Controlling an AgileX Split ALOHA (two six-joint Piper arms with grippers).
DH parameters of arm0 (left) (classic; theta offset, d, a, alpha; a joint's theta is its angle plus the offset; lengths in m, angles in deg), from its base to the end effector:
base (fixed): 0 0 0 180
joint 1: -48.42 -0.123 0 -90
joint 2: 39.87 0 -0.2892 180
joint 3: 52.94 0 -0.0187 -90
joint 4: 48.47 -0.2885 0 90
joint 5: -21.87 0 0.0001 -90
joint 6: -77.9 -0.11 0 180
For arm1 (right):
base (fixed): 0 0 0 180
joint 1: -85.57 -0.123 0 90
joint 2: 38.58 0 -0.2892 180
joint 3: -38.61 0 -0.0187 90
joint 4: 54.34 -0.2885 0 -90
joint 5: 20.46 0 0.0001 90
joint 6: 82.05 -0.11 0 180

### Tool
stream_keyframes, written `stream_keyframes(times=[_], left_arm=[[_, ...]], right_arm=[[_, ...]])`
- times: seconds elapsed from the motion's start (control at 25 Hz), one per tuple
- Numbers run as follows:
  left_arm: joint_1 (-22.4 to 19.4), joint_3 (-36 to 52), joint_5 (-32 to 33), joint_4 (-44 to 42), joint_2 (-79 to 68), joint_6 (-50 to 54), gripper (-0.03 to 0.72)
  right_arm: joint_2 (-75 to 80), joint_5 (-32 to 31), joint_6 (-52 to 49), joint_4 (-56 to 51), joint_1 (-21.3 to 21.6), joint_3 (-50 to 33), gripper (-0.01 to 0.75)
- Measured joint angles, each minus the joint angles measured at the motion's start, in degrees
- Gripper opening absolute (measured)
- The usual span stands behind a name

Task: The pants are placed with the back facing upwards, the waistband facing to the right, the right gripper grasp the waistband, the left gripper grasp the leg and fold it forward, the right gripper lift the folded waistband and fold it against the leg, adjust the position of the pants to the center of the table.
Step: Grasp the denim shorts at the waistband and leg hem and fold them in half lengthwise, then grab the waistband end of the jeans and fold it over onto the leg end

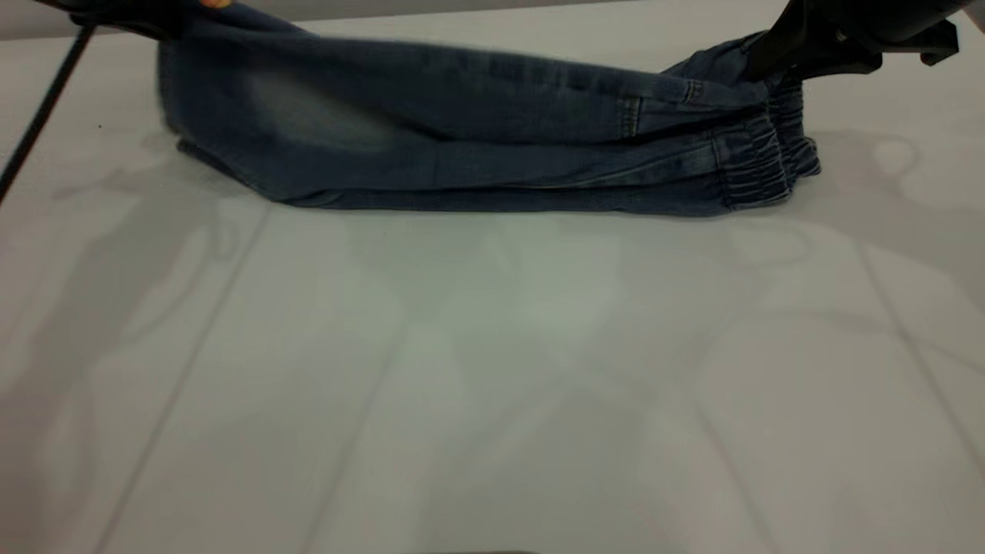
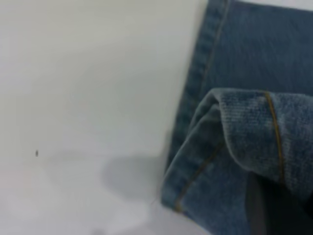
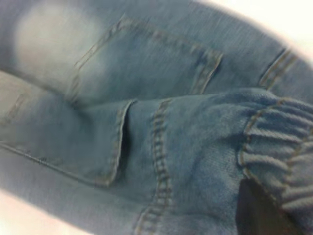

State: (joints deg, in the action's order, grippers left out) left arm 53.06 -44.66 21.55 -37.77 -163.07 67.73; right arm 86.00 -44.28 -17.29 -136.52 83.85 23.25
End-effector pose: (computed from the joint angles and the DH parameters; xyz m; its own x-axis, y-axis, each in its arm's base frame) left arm 0.4681 -0.0379 0.1154 -0.6568 0.0440 -0.7528 0.0740 0.9972 -0.0063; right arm 0.4227 0.0568 0.0714 -0.8448 0.2381 -0.4791 -0.0243 0.8775 0.4790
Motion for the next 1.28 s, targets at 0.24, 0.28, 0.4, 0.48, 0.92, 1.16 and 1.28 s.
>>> stream_keyframes(times=[0.24,0.28,0.4,0.48,0.92,1.16,1.28], left_arm=[[0.2,-0.4,-9.1,-1.3,-6.5,-1.6,0.046],[0.3,-0.4,-9.8,-1.8,-7.0,-1.6,0.050],[0.4,-0.4,-12.9,-5.5,-7.6,-1.9,0.090],[0.4,-0.4,-16.9,-9.1,-7.6,-1.9,0.153],[0.7,-9.4,0.0,-13.3,-3.6,2.7,0.538],[5.4,-17.1,29.1,-13.4,-2.3,1.6,0.547],[8.2,-17.2,33.0,-13.4,-2.3,-1.6,0.547]], right_arm=[[2.4,4.5,6.8,-8.4,-0.1,1.9,0.060],[2.4,4.7,8.3,-9.7,-0.1,1.9,0.078],[2.4,5.2,12.9,-13.1,-0.1,1.9,0.184],[2.4,6.0,15.6,-14.7,-0.1,1.9,0.304],[-2.6,4.5,11.2,-12.1,2.3,1.9,0.662],[-2.9,-7.3,-6.9,6.5,2.8,1.9,0.610],[-0.2,-6.5,-10.2,11.2,2.8,1.9,0.603]])
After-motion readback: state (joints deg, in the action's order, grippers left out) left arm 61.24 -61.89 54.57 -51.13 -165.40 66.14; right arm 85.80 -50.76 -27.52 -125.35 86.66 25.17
